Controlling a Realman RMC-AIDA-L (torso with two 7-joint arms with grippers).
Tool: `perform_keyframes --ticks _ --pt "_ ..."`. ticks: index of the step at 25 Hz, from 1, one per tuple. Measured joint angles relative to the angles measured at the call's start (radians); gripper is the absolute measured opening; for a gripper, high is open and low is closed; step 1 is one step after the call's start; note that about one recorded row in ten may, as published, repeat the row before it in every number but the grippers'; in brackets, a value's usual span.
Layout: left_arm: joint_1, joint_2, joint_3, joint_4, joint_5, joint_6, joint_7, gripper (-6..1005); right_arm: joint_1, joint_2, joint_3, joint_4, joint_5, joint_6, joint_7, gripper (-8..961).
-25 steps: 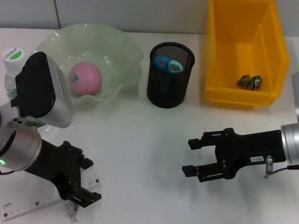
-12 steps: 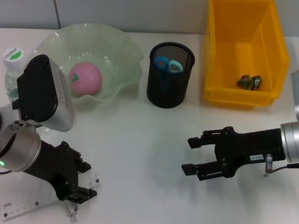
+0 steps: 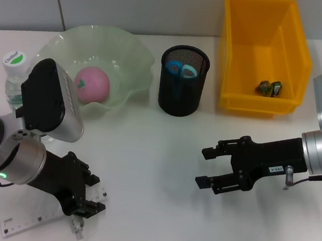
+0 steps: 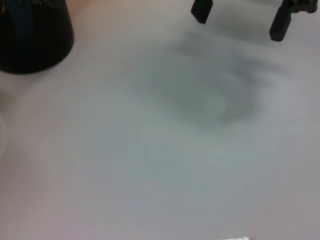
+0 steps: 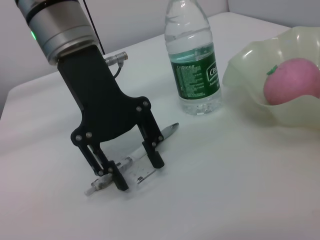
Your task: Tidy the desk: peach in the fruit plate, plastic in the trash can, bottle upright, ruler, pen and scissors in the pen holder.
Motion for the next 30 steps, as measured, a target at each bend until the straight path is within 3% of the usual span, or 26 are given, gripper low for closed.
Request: perform_keyframes --ticks 14,22,23,27,28,30 --pt "0.003 -0.001 0.009 0.018 -0.003 -0.006 -0.017 385 -0.001 0.000 0.000 0.000 0.000 -0.008 0.000 755" --pt "0.026 0.003 -0.074 0.093 -0.050 0.042 -0.037 386 -0.006 0.000 0.001 0.000 0.000 -0.008 0.000 754" --pt "0.029 0.006 -0.186 0.111 -0.163 0.111 -0.021 386 -0.007 0.000 0.001 0.000 0.000 -0.008 0.000 754" --pt "0.030 0.006 -0.280 0.107 -0.260 0.166 0.001 386 -0.012 0.000 0.009 0.000 0.000 -0.007 -0.001 754" --pt "0.035 0.006 -0.349 0.091 -0.361 0.204 0.016 386 -0.014 0.000 0.011 0.000 0.001 -0.006 -0.003 754" --pt "0.039 0.006 -0.377 0.072 -0.429 0.221 0.029 387 -0.018 0.000 0.015 0.000 0.003 -0.005 -0.004 754"
